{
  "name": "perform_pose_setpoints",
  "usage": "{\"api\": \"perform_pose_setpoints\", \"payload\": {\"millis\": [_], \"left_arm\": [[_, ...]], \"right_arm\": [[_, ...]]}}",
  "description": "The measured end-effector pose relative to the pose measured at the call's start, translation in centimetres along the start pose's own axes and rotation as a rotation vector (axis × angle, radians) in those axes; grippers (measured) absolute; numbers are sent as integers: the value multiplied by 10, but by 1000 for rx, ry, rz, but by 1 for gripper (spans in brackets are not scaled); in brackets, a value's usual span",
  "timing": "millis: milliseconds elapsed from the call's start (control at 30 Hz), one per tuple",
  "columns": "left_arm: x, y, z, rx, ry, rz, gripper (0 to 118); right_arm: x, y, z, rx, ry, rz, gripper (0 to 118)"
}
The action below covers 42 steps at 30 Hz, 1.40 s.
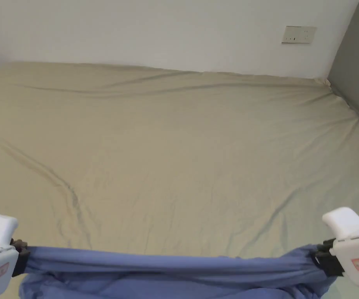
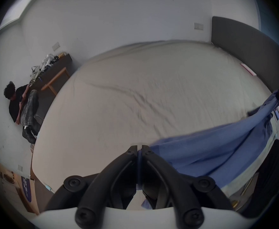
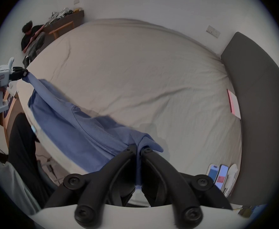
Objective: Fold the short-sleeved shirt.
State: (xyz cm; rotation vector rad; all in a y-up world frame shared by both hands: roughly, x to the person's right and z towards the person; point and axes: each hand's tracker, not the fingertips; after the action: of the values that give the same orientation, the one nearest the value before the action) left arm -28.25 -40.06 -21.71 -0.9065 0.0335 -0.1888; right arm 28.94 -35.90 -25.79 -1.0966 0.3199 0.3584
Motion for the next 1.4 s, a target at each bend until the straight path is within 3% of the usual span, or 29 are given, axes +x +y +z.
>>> {"api": "perform_pose_setpoints", "payload": {"millis": [367, 633, 900, 933, 967, 1000, 1067, 1100, 1200, 1400], "left_arm": [[3, -68, -34, -218, -40, -18, 1], [11, -80, -65, -323, -51, -43, 1], [12, -73, -77, -365, -59, -61, 7], [11, -72, -74, -363, -57, -60, 10], [11, -70, -70, -347, -21, -73, 22], [9, -66, -64, -316, 37, -102, 52], [4, -55, -49, -238, 8, -74, 106], [2, -47, -38, -189, -17, -32, 118], [1, -11, 8, 56, -45, 68, 116], [25, 44, 93, 488, -15, 129, 116]], "right_arm": [[-24, -67, -50, -254, 113, -35, 6], [-28, -80, -104, -353, 106, -71, 6], [-32, -78, -117, -385, 89, -39, 14], [-30, -76, -112, -385, 88, -40, 16], [-27, -72, -106, -379, 89, -47, 25], [-24, -68, -97, -355, 94, -63, 49], [-20, -55, -73, -266, 37, -67, 94], [-18, -47, -60, -210, -8, -55, 105], [-19, -15, -4, 53, -166, -56, 105], [-55, 28, 93, 553, -255, -145, 105]]}}
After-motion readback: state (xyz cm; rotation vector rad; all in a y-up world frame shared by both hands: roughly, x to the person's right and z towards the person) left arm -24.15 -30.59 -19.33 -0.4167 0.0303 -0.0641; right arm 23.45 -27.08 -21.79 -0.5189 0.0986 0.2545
